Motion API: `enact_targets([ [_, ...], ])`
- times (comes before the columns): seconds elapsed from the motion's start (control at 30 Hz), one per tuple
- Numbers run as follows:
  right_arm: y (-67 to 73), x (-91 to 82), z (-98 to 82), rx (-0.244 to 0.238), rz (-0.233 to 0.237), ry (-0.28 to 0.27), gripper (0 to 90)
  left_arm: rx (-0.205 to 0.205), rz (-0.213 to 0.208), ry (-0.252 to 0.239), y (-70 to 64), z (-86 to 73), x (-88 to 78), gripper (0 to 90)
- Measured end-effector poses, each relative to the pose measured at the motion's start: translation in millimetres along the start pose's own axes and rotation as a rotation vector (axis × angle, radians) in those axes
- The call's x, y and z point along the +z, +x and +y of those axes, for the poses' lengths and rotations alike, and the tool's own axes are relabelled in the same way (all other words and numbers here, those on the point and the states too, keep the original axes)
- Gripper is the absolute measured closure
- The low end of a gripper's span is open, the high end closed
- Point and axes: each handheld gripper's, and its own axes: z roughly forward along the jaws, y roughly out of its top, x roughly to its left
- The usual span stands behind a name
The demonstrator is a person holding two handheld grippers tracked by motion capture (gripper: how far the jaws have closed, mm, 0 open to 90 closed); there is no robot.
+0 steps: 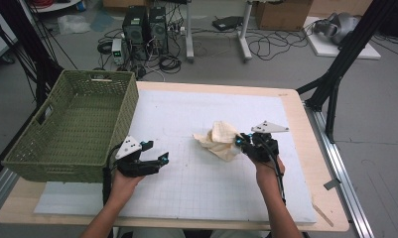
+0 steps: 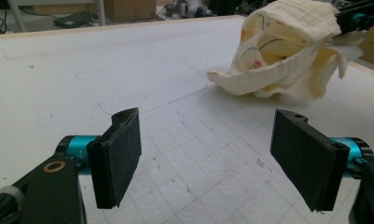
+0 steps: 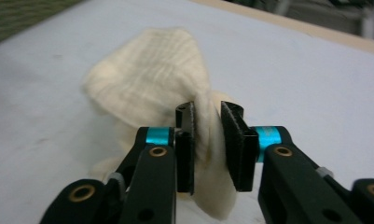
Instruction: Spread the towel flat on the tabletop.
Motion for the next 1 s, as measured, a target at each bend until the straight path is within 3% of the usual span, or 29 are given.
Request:
enact_targets([
  [0.1, -18.4, 4.7, -5.2, 0.080, -0.083, 0.048, 74.3, 0.006, -0.006, 0.002, -2.0, -0.2, 1.2, 25.1],
  [0.23, -33.8, 6.4, -10.1, 0.110, -0.153, 0.081, 70.2, 0.009, -0.009, 0.004, -3.2, -0.3, 2.2, 25.1],
  [0.4, -41.8, -5.8, -12.5, 0.115, -0.187, 0.037, 58.9, 0.008, -0.009, 0.007, -2.6, -0.6, 2.3, 25.2],
  [0.5, -40.3, -18.2, -14.7, 0.081, -0.173, -0.014, 56.2, 0.008, -0.010, 0.007, -2.7, -0.7, 2.5, 25.2],
  [0.67, -35.6, -25.4, -26.4, 0.032, -0.130, -0.029, 56.1, 0.012, -0.014, 0.015, -4.1, -0.9, 3.8, 25.3],
  [0.73, -34.0, -24.6, -31.4, 0.031, -0.065, -0.050, 58.0, 0.008, -0.015, 0.013, -4.5, -0.8, 4.2, 25.5],
  [0.83, -25.7, -14.6, -35.8, -0.037, 0.039, -0.033, 57.4, 0.008, -0.013, 0.014, -3.7, -0.8, 4.4, 25.5],
  [0.87, -23.2, -11.7, -36.1, -0.058, 0.052, -0.024, 55.7, 0.007, -0.012, 0.015, -3.5, -0.9, 4.6, 25.5],
  [1.0, -14.7, 2.8, -32.9, -0.118, -0.003, -0.024, 49.6, 0.003, -0.011, 0.012, -3.1, -0.7, 4.9, 25.5],
])
